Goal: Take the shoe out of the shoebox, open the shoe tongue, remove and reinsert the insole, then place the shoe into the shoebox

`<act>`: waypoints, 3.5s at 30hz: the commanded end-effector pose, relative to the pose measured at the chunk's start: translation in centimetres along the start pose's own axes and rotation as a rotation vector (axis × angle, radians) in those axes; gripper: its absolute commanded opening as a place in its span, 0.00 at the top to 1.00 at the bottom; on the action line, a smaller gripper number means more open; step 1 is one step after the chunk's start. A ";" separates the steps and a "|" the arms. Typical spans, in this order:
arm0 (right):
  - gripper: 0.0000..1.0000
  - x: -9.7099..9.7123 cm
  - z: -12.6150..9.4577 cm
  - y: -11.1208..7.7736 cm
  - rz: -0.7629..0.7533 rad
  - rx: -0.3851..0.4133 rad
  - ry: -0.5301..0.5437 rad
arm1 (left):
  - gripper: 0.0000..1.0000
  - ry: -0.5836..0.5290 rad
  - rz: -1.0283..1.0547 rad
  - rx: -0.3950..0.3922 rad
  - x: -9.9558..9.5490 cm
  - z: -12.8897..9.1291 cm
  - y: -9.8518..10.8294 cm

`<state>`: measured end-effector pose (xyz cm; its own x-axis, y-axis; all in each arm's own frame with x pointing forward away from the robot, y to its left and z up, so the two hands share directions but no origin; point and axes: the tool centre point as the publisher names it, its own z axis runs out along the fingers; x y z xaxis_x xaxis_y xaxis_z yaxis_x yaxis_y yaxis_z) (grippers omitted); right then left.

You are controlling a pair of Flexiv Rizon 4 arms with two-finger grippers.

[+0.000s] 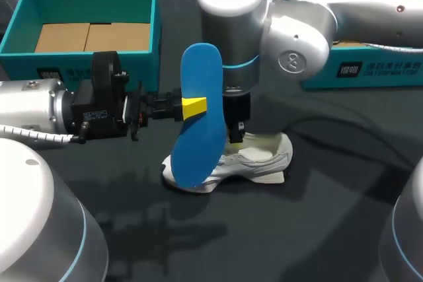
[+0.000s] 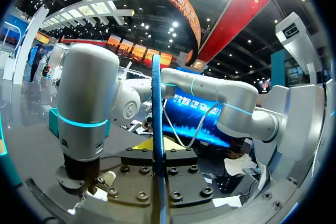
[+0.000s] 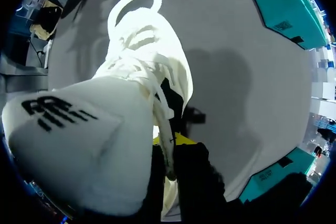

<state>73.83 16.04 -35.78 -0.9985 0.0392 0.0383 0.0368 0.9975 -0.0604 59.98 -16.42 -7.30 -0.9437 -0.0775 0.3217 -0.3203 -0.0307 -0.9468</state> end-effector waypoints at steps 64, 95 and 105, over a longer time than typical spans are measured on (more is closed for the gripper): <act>1.00 1.9 -2.0 -0.3 1.360 -0.257 0.132 | 1.00 -0.002 0.001 0.003 0.0 0.2 0.2; 0.00 0.6 -0.2 -0.6 1.337 -0.236 0.281 | 1.00 -0.002 0.001 0.003 0.0 0.2 0.2; 0.00 1.1 -1.5 -1.5 1.330 -0.301 0.285 | 1.00 -0.002 0.001 0.003 0.0 0.2 0.2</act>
<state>73.26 15.33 -34.28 -0.1673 0.9341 0.3153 0.9837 0.1795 -0.0098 59.97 -16.42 -7.30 -0.9437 -0.0776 0.3217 -0.3203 -0.0308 -0.9468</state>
